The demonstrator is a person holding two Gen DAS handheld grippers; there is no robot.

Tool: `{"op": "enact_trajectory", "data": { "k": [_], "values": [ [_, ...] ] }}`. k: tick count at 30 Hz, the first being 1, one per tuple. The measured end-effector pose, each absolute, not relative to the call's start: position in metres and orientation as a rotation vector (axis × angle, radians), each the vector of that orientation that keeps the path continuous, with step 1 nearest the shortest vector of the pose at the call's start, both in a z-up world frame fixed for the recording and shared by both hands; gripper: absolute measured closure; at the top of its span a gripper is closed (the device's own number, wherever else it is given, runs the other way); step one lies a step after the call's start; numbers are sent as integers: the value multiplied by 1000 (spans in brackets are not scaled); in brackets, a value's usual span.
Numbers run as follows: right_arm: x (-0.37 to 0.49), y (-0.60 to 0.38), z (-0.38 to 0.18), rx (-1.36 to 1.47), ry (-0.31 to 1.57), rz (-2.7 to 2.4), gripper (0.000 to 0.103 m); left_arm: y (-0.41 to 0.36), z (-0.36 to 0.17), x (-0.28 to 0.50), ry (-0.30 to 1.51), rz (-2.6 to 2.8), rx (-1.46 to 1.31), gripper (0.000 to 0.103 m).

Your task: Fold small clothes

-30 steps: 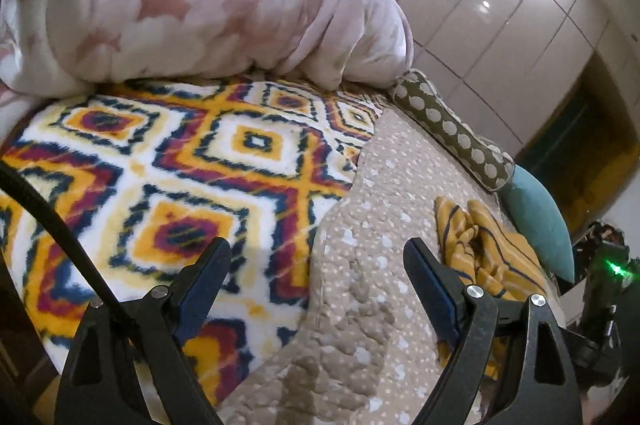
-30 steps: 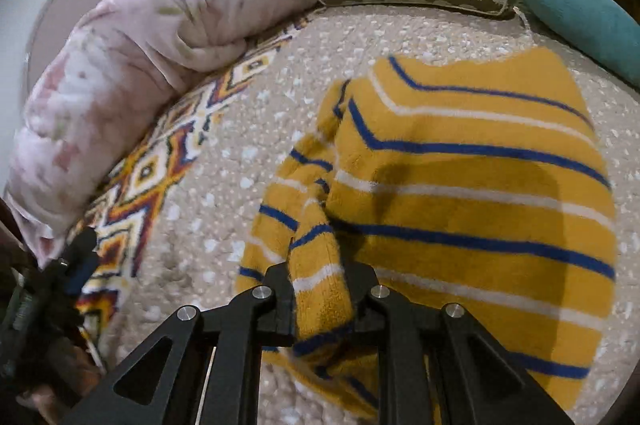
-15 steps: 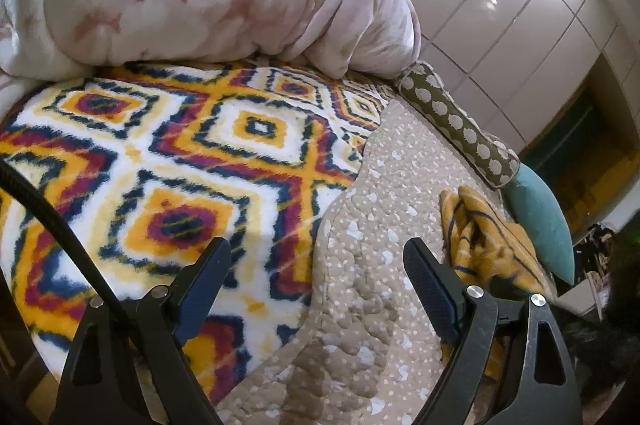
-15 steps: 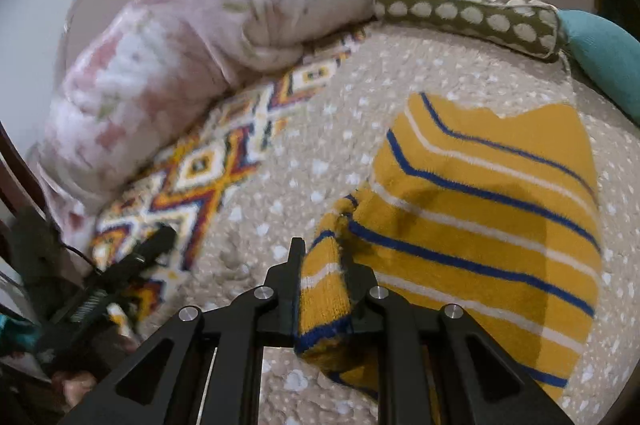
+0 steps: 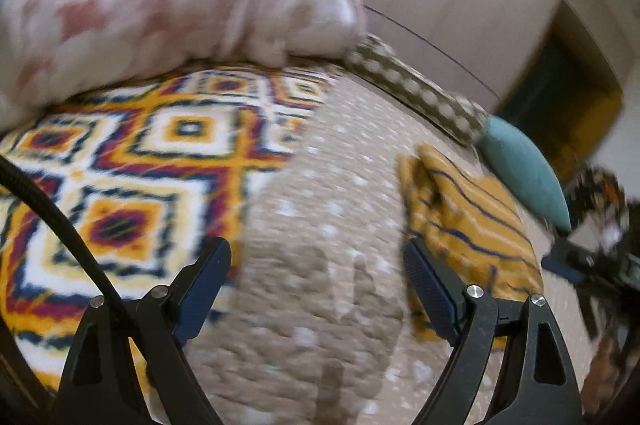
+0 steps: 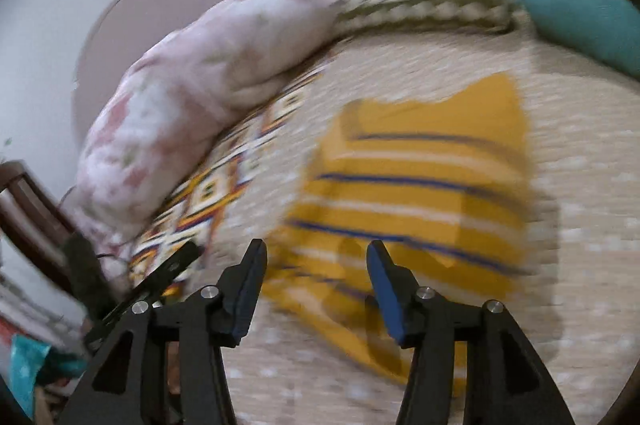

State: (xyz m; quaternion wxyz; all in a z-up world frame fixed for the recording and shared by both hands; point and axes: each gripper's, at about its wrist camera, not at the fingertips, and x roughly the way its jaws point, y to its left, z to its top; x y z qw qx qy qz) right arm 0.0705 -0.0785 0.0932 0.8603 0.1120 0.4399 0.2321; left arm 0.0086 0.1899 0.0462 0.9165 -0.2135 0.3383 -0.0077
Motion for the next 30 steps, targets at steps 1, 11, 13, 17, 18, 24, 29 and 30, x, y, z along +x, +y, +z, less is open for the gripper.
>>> {"op": "enact_trajectory", "data": {
  "k": [1, 11, 13, 17, 18, 24, 29, 30],
  "values": [
    [72, -92, 91, 222, 924, 435, 47, 183, 50, 9, 687, -42, -431, 16],
    [97, -166, 63, 418, 935, 308, 47, 99, 55, 58, 777, -102, -149, 29],
    [103, -174, 56, 477, 941, 319, 39, 104, 27, 69, 878, -82, -154, 43],
    [117, -183, 35, 598, 945, 328, 26, 128, 14, 73, 913, -149, -326, 41],
    [122, -183, 30, 620, 954, 339, 26, 129, 12, 73, 915, -151, -330, 40],
    [157, -163, -2, 754, 981, 453, 25, 126, 11, 68, 893, -153, -323, 40],
    [157, -169, 28, 718, 943, 484, 66, 112, 22, 70, 878, -211, -333, 45],
    [154, -174, 34, 706, 925, 483, 66, 104, 24, 70, 882, -233, -326, 45]
  ]
}}
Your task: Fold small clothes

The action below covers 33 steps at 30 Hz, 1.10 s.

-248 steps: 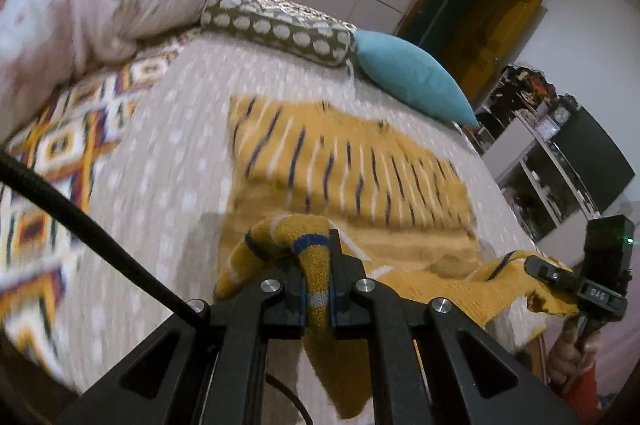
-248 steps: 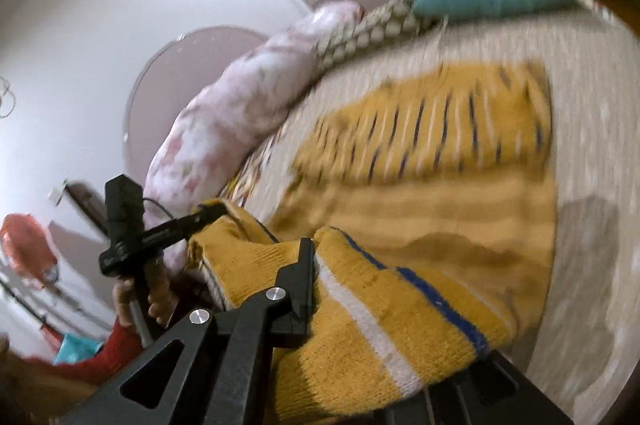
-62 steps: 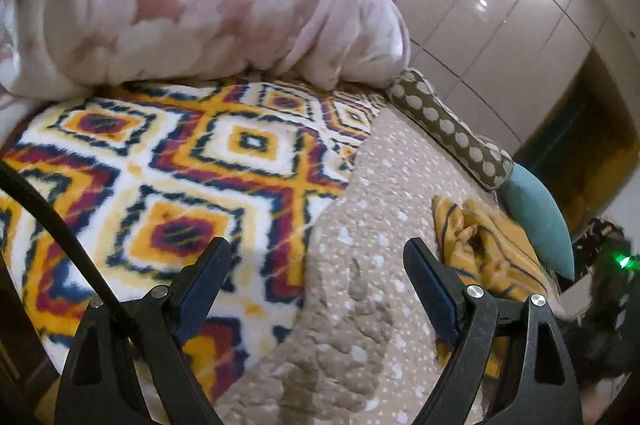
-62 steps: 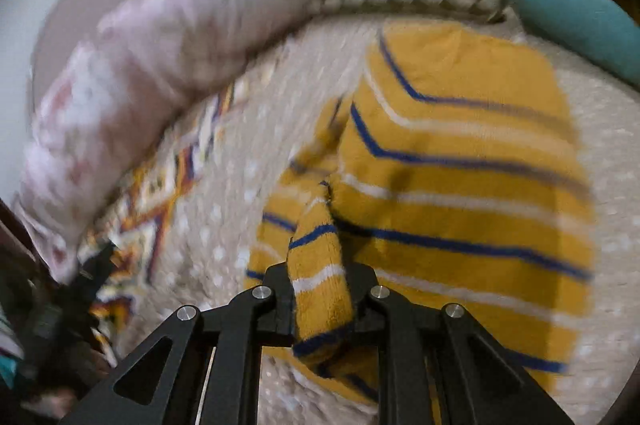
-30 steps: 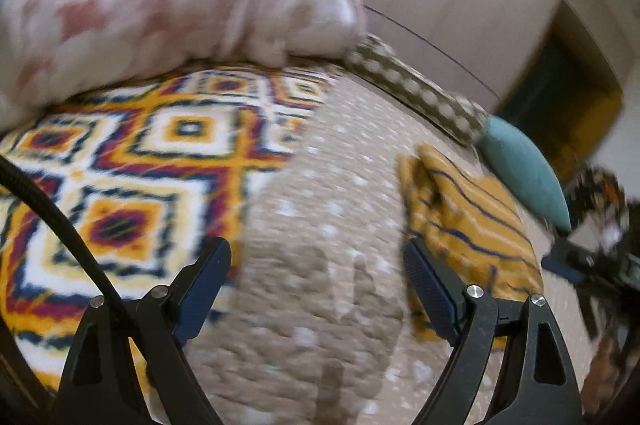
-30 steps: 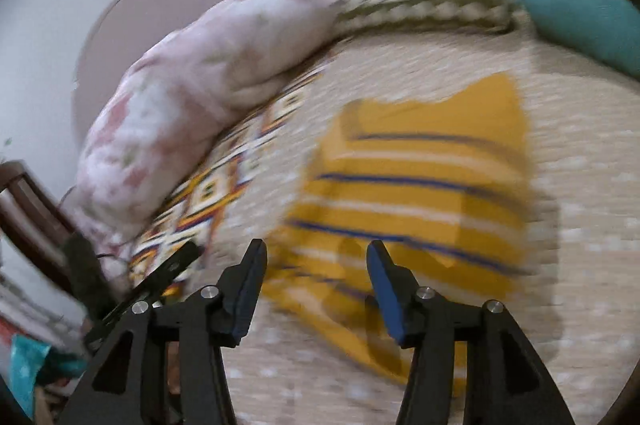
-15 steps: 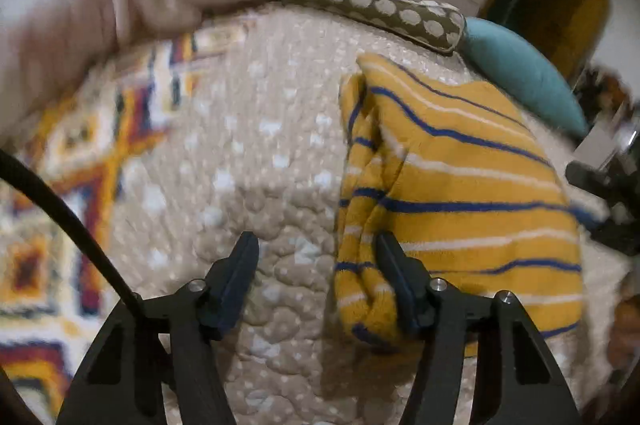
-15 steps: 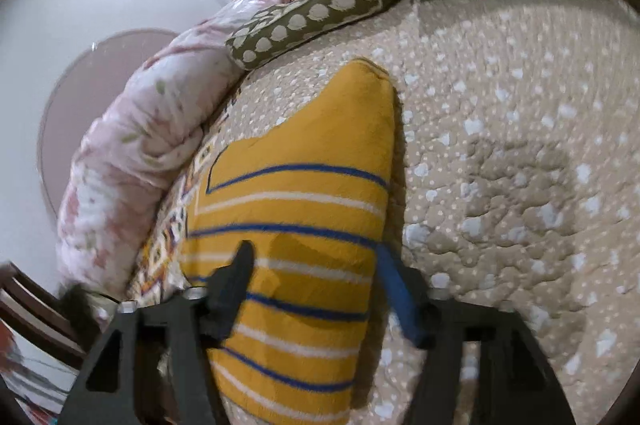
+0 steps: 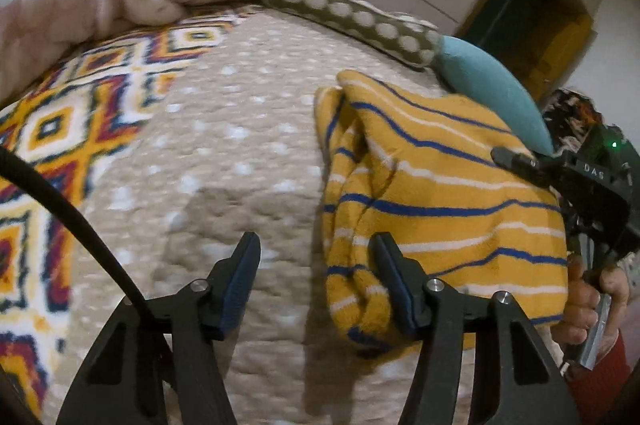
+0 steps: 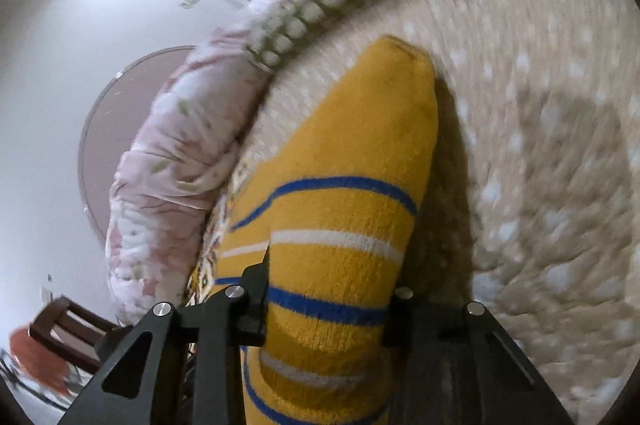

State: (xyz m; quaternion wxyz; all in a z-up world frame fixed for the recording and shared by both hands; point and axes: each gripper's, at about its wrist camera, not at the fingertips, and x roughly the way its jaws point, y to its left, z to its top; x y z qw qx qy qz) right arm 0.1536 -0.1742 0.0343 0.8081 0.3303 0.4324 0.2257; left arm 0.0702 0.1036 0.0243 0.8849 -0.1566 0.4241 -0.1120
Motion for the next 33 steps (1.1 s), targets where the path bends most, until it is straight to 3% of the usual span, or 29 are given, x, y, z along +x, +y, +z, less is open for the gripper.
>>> {"op": "enact_trajectory", "data": {
  "k": [3, 5, 7, 12, 20, 21, 23, 26, 29, 32, 33],
  "values": [
    [148, -186, 49, 619, 896, 394, 63, 86, 20, 71, 915, -241, -276, 44],
    [154, -189, 38, 571, 972, 321, 52, 86, 16, 70, 931, -242, -277, 44],
    [156, -195, 30, 606, 1014, 295, 48, 91, 15, 65, 936, -250, -295, 43],
    [136, -201, 59, 607, 903, 192, 47, 89, 11, 56, 933, -234, -276, 43],
    [115, -179, 125, 395, 685, 60, 35, 89, 10, 51, 920, -235, -276, 42],
    [119, -170, 127, 397, 708, 154, 38, 89, 10, 51, 920, -233, -274, 42],
    [131, -145, 120, 420, 830, 391, 62, 89, 10, 51, 920, -235, -274, 42],
    [150, -97, 87, 407, 1053, 668, 77, 89, 10, 52, 919, -235, -275, 42],
    [175, -67, 54, 348, 1162, 720, 80, 89, 10, 52, 920, -229, -265, 42],
    [215, -68, 33, 432, 1191, 673, 103, 88, 10, 52, 916, -225, -259, 42],
    [231, -71, 30, 456, 1188, 625, 103, 88, 11, 52, 914, -224, -260, 42]
  ]
}}
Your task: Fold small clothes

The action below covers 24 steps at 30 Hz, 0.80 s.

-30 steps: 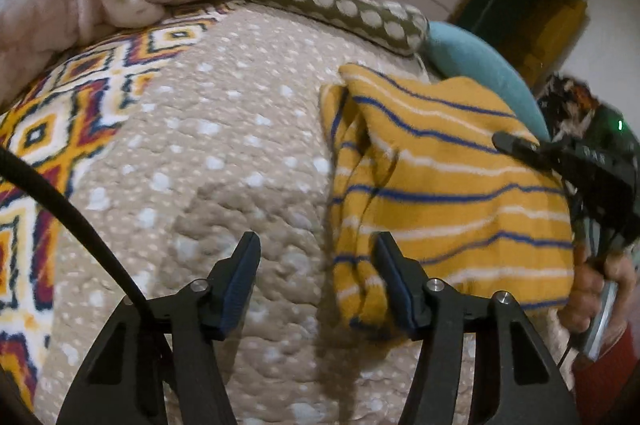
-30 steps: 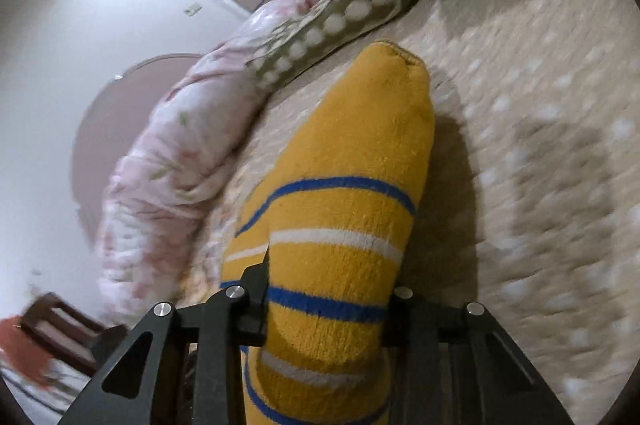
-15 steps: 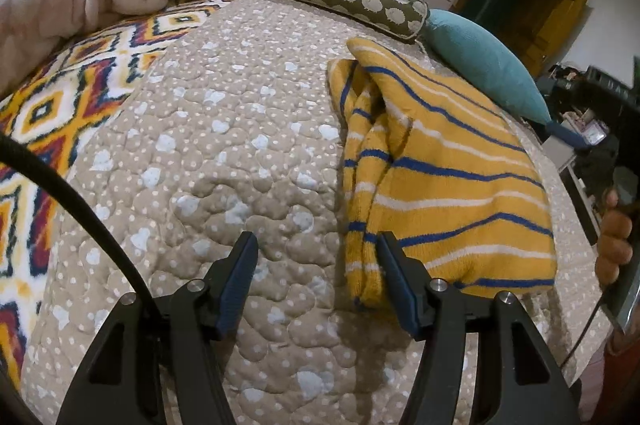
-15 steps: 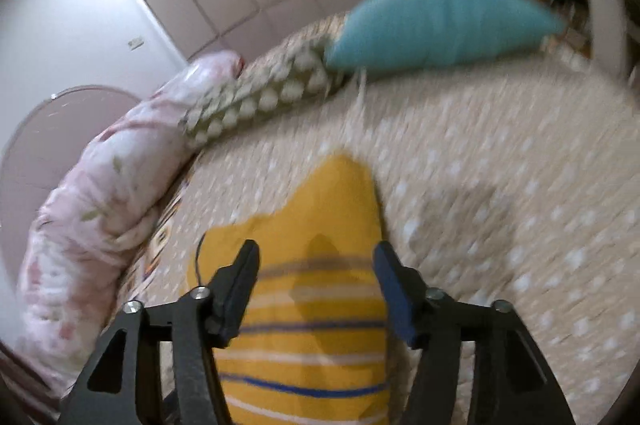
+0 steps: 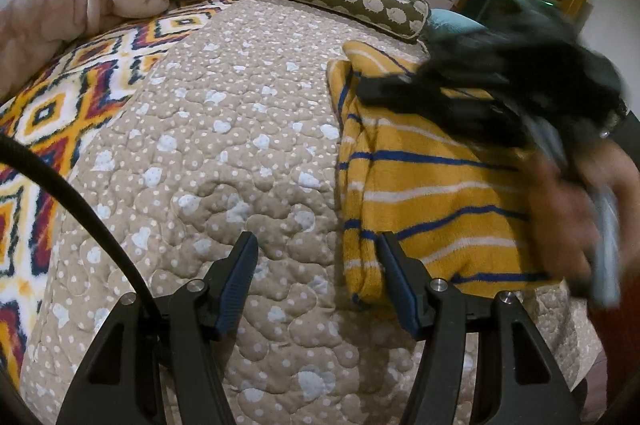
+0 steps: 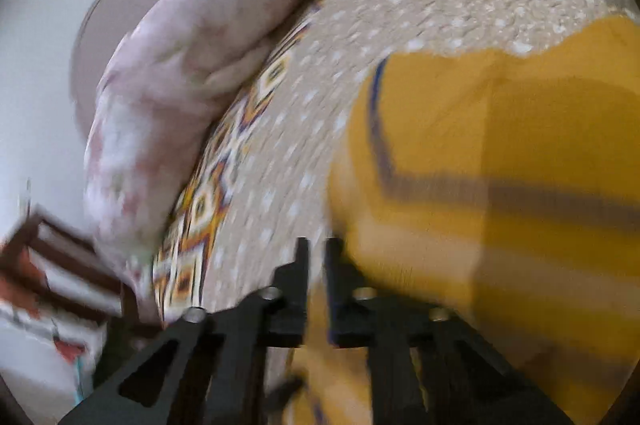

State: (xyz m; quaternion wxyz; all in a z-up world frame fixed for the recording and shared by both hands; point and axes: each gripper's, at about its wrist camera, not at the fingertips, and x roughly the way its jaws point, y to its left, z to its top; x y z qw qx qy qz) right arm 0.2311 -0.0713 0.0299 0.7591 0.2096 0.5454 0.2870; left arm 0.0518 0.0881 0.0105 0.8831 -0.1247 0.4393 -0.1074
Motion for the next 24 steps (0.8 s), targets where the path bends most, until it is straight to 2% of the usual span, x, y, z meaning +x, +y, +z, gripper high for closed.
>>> {"op": "enact_trajectory", "data": {
  "k": [9, 12, 14, 19, 24],
  "values": [
    [290, -46, 41, 244, 1166, 394, 103, 89, 10, 52, 911, -228, -270, 41],
    [285, -61, 72, 255, 1091, 347, 96, 89, 10, 51, 909, -231, -272, 41],
    [271, -80, 101, 294, 1038, 370, 90, 90, 11, 51, 908, -234, -275, 41],
    [204, -118, 137, 293, 979, 420, 90, 100, 20, 39, 872, -232, -320, 41],
    [123, -153, 109, 411, 1012, 512, 90, 111, 30, 26, 811, -155, -309, 32]
  ]
}}
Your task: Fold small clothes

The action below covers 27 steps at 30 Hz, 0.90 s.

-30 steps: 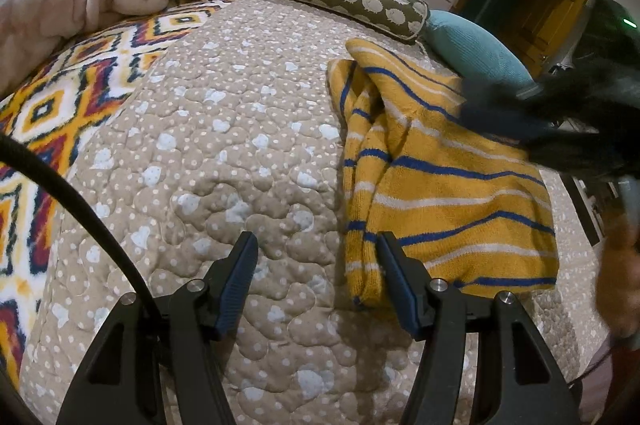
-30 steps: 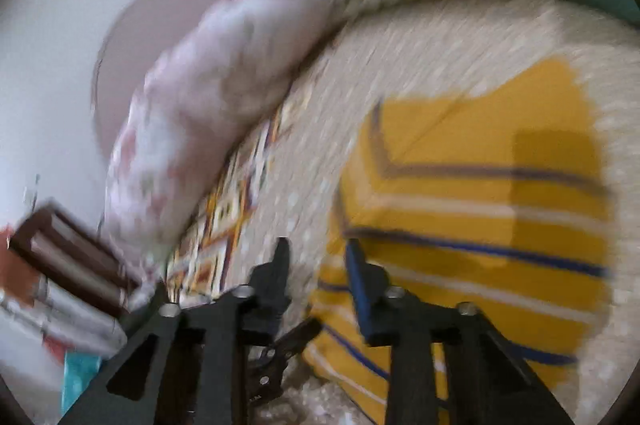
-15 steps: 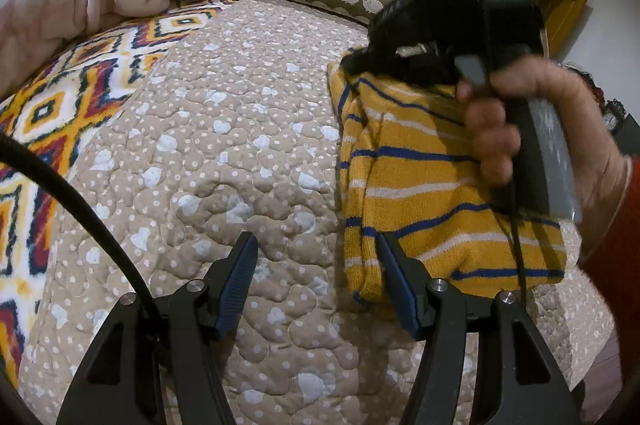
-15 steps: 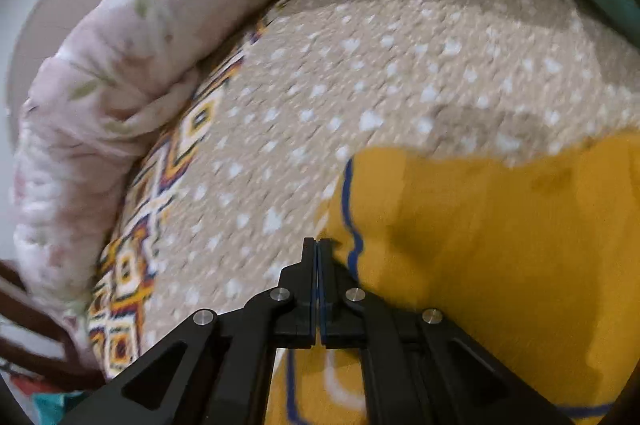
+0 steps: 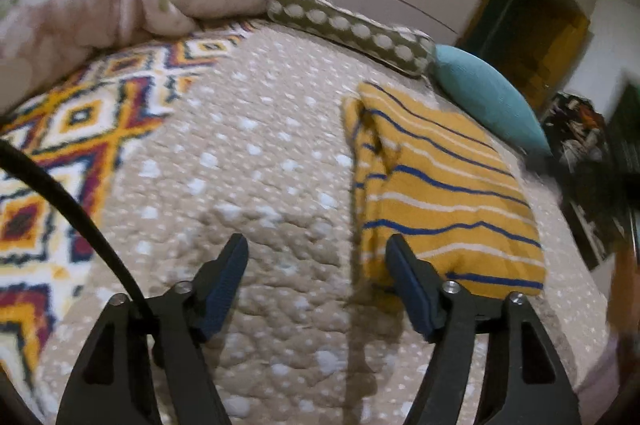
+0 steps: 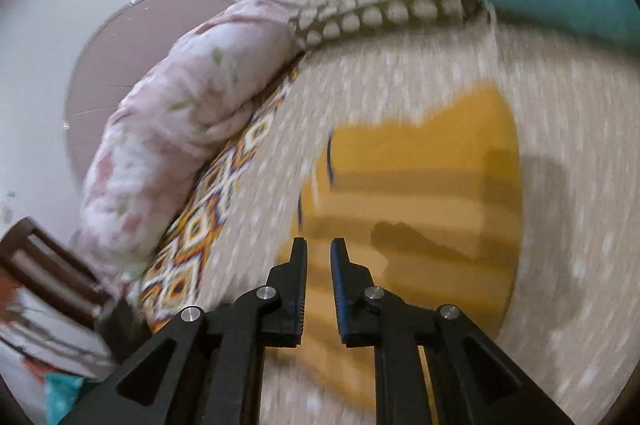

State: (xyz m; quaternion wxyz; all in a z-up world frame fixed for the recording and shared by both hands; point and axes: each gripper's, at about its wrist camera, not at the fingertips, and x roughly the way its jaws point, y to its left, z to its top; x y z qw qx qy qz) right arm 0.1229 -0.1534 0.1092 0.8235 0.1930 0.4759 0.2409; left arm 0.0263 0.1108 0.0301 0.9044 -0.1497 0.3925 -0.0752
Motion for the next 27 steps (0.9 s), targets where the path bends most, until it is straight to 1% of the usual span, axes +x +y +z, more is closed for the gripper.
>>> {"op": "enact_trajectory", "data": {
  "k": [4, 7, 9, 10, 12, 16, 19, 22, 23, 24, 27],
  "values": [
    [79, -180, 55, 473, 1089, 460, 90, 119, 21, 32, 846, -85, -301, 31],
    [58, -213, 25, 583, 1102, 414, 102, 126, 14, 37, 873, -76, -340, 32],
    [50, -226, 29, 647, 1078, 403, 101, 126, 13, 37, 877, -69, -333, 32],
    [46, -226, 38, 641, 1053, 402, 92, 124, 12, 38, 880, -62, -318, 32],
    [43, -211, 64, 575, 990, 441, 91, 117, 12, 38, 884, -46, -276, 31],
    [55, -166, 87, 525, 960, 575, 91, 114, 13, 37, 876, -38, -255, 31],
    [76, -129, 72, 514, 1004, 617, 91, 126, 15, 33, 862, -44, -323, 31],
    [97, -97, 19, 607, 1157, 628, 91, 139, 18, 32, 849, -21, -364, 31],
    [98, -92, 6, 637, 1187, 642, 96, 143, 18, 33, 846, -14, -373, 31],
    [97, -87, -4, 671, 1202, 660, 97, 147, 19, 33, 845, -12, -387, 31],
    [94, -88, 3, 672, 1199, 697, 95, 156, 18, 34, 853, -11, -421, 31]
  ]
}}
